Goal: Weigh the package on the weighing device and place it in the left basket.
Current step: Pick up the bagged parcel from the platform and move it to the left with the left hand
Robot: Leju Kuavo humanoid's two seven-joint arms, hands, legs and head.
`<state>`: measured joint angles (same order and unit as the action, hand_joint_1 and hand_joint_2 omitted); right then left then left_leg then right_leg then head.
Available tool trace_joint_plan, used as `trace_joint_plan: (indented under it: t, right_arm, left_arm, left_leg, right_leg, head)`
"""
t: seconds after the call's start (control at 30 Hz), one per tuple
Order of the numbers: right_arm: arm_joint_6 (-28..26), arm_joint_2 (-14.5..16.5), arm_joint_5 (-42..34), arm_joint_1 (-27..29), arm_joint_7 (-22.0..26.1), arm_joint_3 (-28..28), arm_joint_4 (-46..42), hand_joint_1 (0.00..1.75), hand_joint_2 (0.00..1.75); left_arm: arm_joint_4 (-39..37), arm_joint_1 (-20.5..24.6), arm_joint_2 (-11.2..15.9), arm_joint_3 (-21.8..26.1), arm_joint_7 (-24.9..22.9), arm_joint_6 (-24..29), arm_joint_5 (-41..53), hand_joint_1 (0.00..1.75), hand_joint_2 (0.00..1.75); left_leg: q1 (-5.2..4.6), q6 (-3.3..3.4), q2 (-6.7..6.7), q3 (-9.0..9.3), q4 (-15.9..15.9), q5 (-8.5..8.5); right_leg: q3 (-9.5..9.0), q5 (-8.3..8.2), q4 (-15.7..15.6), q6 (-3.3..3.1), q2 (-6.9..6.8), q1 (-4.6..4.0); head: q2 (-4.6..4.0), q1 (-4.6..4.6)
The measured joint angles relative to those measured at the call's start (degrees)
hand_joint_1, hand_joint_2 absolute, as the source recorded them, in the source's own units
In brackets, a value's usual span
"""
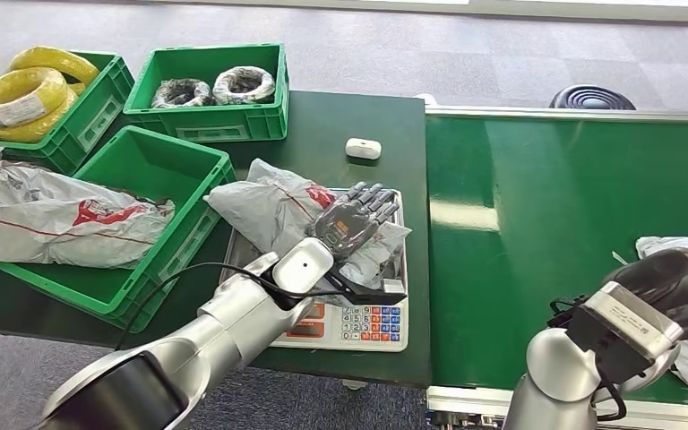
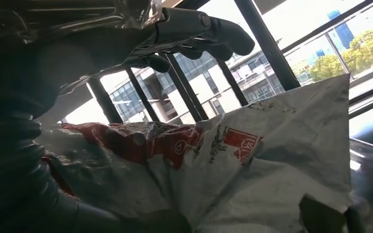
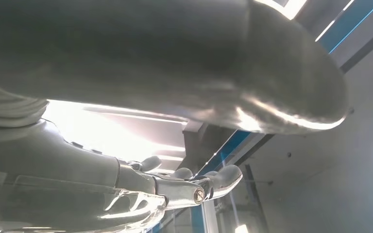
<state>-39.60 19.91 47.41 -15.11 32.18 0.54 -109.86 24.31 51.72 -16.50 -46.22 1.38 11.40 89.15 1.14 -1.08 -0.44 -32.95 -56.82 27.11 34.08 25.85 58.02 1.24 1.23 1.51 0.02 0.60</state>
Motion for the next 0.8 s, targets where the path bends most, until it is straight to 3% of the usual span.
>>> trace_joint_plan:
  t: [0.13, 0.37, 0.43, 0.53, 0.8]
  right_arm:
    - [0.0, 0.0, 0.0, 0.0, 0.0, -0.3, 0.3, 0.00, 0.00]
    - [0.0, 0.0, -0.2, 0.0, 0.0, -0.5, 0.5, 0.00, 0.00]
    - [0.0, 0.0, -0.2, 0.0, 0.0, -0.5, 0.5, 0.00, 0.00]
    - [0.0, 0.0, -0.2, 0.0, 0.0, -0.5, 0.6, 0.00, 0.00]
    - [0.0, 0.0, -1.0, 0.0, 0.4, -0.5, 0.7, 0.00, 0.00]
  left_arm:
    - [-2.2, 0.9, -0.2, -1.1, 0.0, -0.3, 0.0, 0.34, 1.75]
    - [-3.9, 1.4, -0.3, -1.9, 0.0, -0.6, 0.0, 0.35, 1.75]
    - [-4.0, 1.5, -0.3, -2.0, 0.0, -0.6, 0.0, 0.55, 1.75]
    - [-4.3, 1.5, -0.3, -2.1, 0.0, -0.7, 0.0, 1.17, 1.75]
    - [-4.9, 1.5, -0.2, -2.2, 0.4, -1.1, -0.1, 1.40, 1.75]
  left_leg:
    - [-0.01, 0.00, -0.01, 0.09, 0.0, 0.00]
    - [-0.01, 0.00, -0.03, 0.25, 0.0, 0.00]
    - [-0.01, 0.00, -0.03, 0.28, 0.0, 0.00]
    - [-0.01, 0.00, -0.03, 0.30, 0.0, -0.01]
    - [-0.01, 0.01, -0.03, 0.29, 0.0, -0.01]
  right_leg:
    - [-0.13, 0.00, 0.0, 0.00, -0.01, 0.01]
    - [-0.27, -0.01, 0.0, 0.00, -0.05, 0.02]
    - [-0.30, -0.01, 0.0, 0.00, -0.05, 0.02]
    - [-0.32, -0.01, 0.0, 0.00, -0.05, 0.01]
    - [-0.31, -0.01, 0.0, 0.00, -0.05, 0.02]
  head:
    - [0.00, -0.01]
    - [0.00, 0.00]
    - [0.00, 0.00]
    - [0.00, -0.01]
    - [0.00, -0.01]
